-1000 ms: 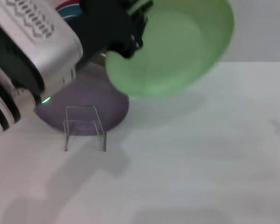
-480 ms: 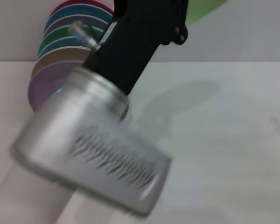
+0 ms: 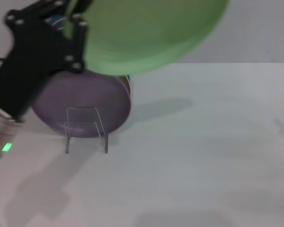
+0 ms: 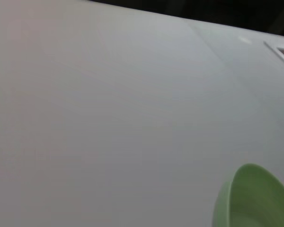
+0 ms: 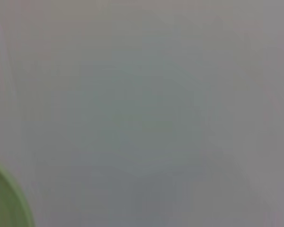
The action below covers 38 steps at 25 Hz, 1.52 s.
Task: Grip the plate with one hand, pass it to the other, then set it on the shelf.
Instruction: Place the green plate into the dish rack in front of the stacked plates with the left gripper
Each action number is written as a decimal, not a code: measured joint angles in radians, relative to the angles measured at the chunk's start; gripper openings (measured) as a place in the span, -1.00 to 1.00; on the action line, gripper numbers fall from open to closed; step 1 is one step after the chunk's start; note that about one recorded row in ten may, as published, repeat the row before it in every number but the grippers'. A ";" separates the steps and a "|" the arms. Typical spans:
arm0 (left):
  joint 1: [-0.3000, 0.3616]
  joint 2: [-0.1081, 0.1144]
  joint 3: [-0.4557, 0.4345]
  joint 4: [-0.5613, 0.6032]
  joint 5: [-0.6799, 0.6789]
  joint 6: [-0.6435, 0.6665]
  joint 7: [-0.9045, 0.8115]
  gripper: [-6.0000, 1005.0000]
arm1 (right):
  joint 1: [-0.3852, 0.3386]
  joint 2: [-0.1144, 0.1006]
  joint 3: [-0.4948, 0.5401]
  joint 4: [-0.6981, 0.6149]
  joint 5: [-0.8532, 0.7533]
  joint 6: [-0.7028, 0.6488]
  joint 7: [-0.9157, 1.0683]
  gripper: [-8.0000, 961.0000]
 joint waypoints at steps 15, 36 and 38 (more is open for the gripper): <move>-0.325 -0.056 -0.041 0.898 0.002 0.558 -0.106 -0.83 | -0.003 0.004 -0.010 -0.021 -0.026 0.017 -0.022 0.55; -0.326 -0.024 0.015 1.014 0.004 0.558 -0.105 -0.82 | 0.036 0.003 -0.012 -0.053 -0.021 0.053 -0.017 0.55; -0.330 -0.025 0.019 1.025 0.004 0.556 -0.105 -0.82 | 0.036 0.003 -0.012 -0.054 -0.022 0.054 -0.017 0.55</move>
